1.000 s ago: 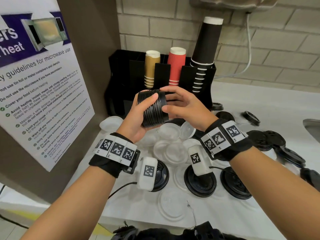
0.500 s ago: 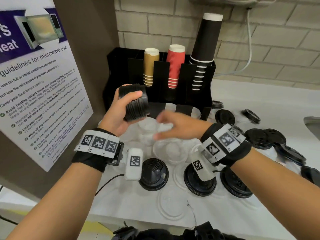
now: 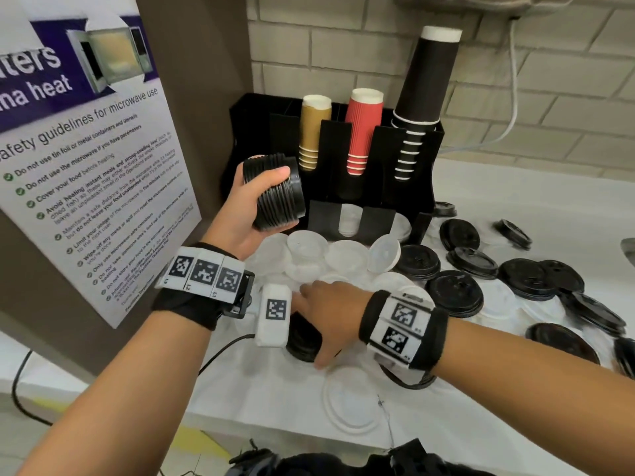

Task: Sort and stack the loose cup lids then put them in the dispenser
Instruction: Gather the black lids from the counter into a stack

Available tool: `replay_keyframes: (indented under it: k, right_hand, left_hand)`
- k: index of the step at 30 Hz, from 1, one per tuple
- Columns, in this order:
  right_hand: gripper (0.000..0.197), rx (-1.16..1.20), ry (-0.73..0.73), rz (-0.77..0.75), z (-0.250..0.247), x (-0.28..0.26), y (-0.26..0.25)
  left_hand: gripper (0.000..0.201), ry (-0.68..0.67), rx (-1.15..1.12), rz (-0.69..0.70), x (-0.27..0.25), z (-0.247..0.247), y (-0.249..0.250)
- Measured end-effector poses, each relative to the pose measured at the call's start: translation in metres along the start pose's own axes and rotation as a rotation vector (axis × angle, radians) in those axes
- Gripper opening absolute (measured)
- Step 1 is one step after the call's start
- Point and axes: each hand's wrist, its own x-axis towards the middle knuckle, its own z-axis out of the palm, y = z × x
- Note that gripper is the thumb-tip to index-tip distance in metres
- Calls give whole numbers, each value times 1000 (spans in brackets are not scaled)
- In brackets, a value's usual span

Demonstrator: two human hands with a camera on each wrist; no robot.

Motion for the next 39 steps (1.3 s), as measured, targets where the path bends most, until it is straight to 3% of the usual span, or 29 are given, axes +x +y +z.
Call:
replay_keyframes:
  k: [4,9,12,15,18,31,35,39]
  right_hand:
    - [75,362,119,5,-27,-14,42]
    - [61,934,459,90,-45,-45,93]
    - [60,1196,641,36,-47,-58,100]
    - [65,1154,670,-32,-47,-63,96]
    - [67,1085,686,-11,-43,-64,98]
    - [75,1065,850,2,-30,-64,96]
    - [78,1073,817,49,-28,-65,95]
    - [74,1013,825,128,-30,-74,100]
  left_hand:
    - [75,1,-23,-17,1,-2,-2]
    - [77,-34,-15,-73,-3,14,-11]
    - [70,-91,1,-105,-9,29,-25]
    - [62,-164,36,-134,-13,42,-38]
    - [67,-207,38,-153,-13,51,-44]
    - [70,-181,-98,-166,-10,72,-53]
    - [68,-233,-167,-231,-12,76,-60]
    - [76,-321,-79,-264,-11,76,-62]
